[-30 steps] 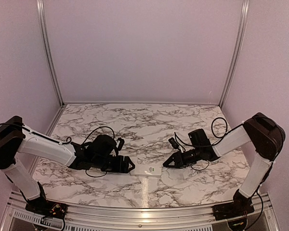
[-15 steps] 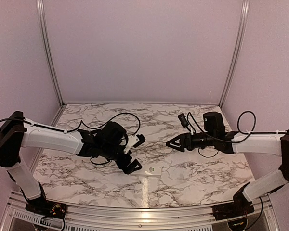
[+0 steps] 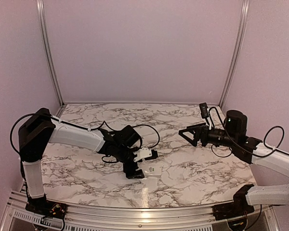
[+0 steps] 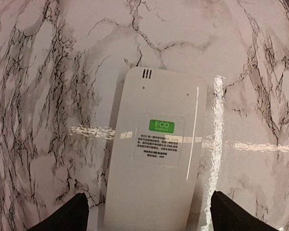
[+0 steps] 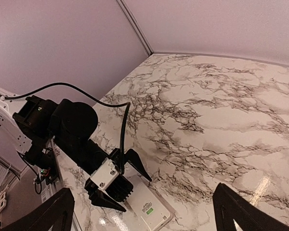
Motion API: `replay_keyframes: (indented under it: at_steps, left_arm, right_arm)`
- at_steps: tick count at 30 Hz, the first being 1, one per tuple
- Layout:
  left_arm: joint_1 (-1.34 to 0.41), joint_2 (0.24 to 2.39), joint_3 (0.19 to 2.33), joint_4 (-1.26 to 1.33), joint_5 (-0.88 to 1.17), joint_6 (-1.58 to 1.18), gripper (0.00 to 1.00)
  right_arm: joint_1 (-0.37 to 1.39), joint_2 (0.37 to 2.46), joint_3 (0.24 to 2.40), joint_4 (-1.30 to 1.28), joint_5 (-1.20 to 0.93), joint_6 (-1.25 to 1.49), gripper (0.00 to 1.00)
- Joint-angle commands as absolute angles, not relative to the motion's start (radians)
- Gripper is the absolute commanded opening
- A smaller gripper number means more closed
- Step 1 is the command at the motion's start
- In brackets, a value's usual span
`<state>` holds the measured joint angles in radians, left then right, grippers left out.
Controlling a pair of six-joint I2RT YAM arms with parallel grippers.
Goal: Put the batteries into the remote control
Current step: Pick up the remote control from the center of the board.
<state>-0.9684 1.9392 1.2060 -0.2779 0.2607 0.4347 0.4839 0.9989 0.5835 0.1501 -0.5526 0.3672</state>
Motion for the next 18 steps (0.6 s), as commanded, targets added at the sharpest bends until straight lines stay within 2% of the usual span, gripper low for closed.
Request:
replay_keyframes:
  at_steps: [1,5,14,18]
  left_arm:
    - [-0.963,2.009,1.254,-0.328,0.297,0.535,0.9]
    - [-0.963,2.073,1.317,-0.384,0.329,0.566,0.83]
    - [-0.983,2.07,1.3,-0.438,0.31,0.571,0.5]
    - [-0.983,1.977,1.241,-0.352,0.406,0.524,0.39]
  right_arm:
    - [0.477,0.958,0.566,0.199,-0.523,0.411,0.99]
    - [0.477,0.928,0.567,0.191,-0.53,0.421,0.99]
    - [0.478,0.839,0.504,0.175,-0.518,0.428,0.99]
    - [0.476,0.817,0.476,0.178,-0.535,0.427,0.99]
